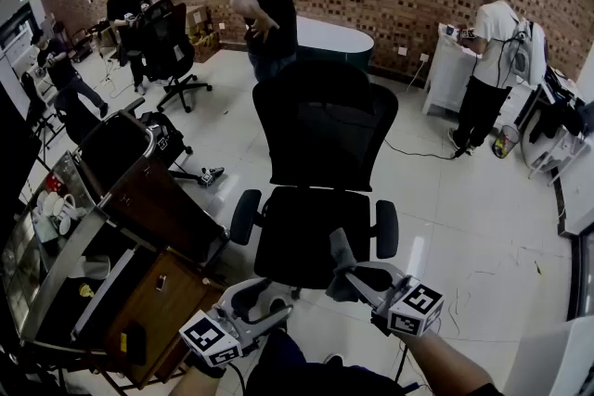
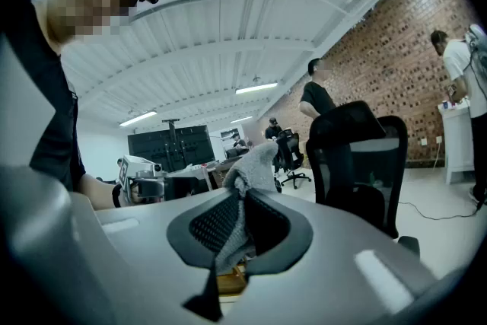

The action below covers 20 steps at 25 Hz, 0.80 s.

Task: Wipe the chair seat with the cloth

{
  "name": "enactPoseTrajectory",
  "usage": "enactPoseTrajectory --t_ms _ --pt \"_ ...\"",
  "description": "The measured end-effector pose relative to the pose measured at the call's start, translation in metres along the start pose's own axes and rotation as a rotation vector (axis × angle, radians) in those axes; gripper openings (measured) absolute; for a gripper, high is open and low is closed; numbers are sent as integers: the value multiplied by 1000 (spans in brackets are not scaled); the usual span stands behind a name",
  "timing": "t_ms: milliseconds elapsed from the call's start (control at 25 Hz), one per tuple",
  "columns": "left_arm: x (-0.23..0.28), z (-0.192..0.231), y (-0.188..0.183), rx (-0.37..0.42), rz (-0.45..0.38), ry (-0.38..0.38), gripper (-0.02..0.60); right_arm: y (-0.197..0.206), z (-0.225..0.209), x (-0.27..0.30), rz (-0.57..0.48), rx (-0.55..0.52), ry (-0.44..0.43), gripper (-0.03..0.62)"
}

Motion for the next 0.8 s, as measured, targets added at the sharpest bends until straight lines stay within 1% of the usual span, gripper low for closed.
enactPoseTrajectory --t_ms 80,200,320,480,600,720,800 --pt "7 37 0 -7 26 17 317 6 -24 40 31 -5 8 34" --pt "19 96 -3 -28 58 39 319 12 -62 101 76 -11 38 34" --pt "31 154 -8 -68 98 72 321 21 -97 158 120 20 82 34" --pt "45 207 -19 -105 147 148 319 26 -130 214 171 67 132 34" --pt "51 246 -20 -132 186 164 319 33 -150 256 212 86 138 34" --pt "63 279 -5 -176 218 168 323 65 -179 293 325 92 136 34" --pt "73 301 9 -226 231 148 324 96 -205 320 412 79 132 34"
Point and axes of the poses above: the fingertips, and each gripper's own axes: x forward along the fingers, z to its left, y out of its underside, the point moved 5 cm from there along -x, backward along the fingers, and after that the axes turned 6 degrees about -x, right-handed, at the moved point
